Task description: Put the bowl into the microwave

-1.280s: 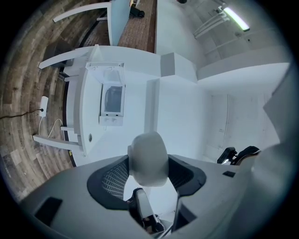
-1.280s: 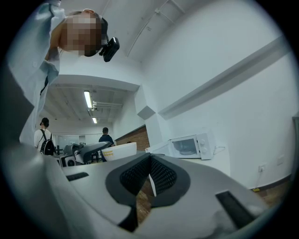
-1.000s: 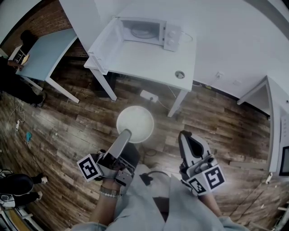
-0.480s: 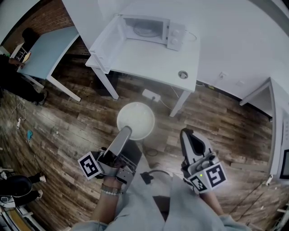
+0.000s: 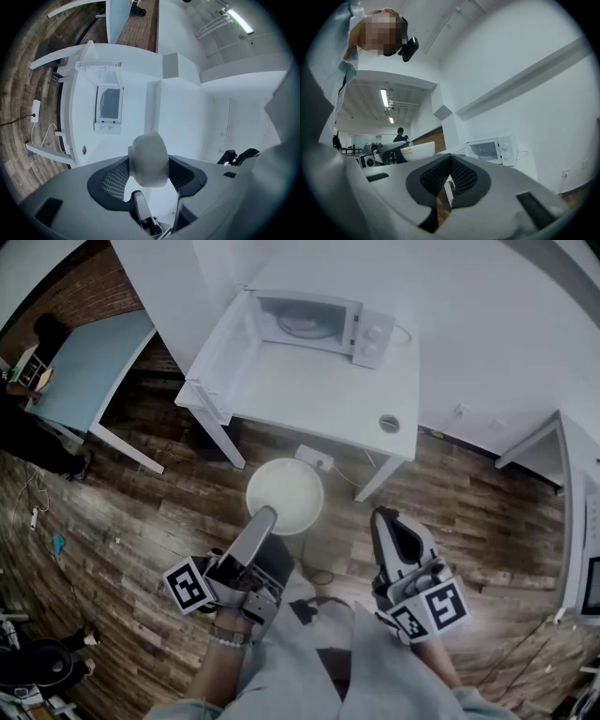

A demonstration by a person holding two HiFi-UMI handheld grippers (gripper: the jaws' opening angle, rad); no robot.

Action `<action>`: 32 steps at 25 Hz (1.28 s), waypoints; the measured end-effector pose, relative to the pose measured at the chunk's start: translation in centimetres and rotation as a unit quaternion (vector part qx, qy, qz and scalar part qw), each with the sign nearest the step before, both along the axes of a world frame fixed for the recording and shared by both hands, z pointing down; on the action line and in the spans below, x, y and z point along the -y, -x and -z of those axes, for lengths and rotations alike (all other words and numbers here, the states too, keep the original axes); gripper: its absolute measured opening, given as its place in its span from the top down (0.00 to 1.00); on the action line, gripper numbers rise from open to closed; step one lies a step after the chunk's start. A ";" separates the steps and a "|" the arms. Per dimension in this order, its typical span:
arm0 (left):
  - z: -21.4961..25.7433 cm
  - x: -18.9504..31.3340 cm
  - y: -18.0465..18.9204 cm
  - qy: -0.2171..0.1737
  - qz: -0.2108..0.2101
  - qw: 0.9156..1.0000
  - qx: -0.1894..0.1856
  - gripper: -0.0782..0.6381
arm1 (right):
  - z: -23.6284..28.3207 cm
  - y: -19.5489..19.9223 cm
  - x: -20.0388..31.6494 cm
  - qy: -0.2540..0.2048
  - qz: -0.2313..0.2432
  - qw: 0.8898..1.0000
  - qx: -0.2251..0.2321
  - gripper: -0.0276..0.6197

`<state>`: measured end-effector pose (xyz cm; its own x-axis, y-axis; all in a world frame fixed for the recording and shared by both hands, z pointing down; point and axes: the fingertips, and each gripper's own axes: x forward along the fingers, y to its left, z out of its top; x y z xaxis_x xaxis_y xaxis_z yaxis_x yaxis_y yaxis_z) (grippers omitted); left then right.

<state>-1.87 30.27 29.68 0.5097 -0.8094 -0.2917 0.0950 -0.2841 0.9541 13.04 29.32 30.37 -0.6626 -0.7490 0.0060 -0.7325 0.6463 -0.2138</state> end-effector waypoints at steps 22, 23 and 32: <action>-1.0 9.9 8.7 -0.004 -0.051 0.999 0.010 0.55 | -0.6 10.1 9.3 0.001 -0.039 0.999 -0.014 0.95; -1.2 10.1 8.8 -0.002 -0.052 0.999 0.009 0.55 | -0.7 10.3 9.4 0.003 -0.041 0.999 -0.016 0.95; -2.2 13.3 9.1 0.007 -0.051 0.999 -0.001 0.55 | -0.5 9.4 11.6 0.002 -0.044 0.999 -0.033 0.95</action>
<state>-10.92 16.95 31.91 0.5890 -0.7574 -0.2816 0.1236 -0.2600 0.9577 3.64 17.69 30.82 -0.5923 -0.8042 0.0493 -0.7988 0.5782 -0.1659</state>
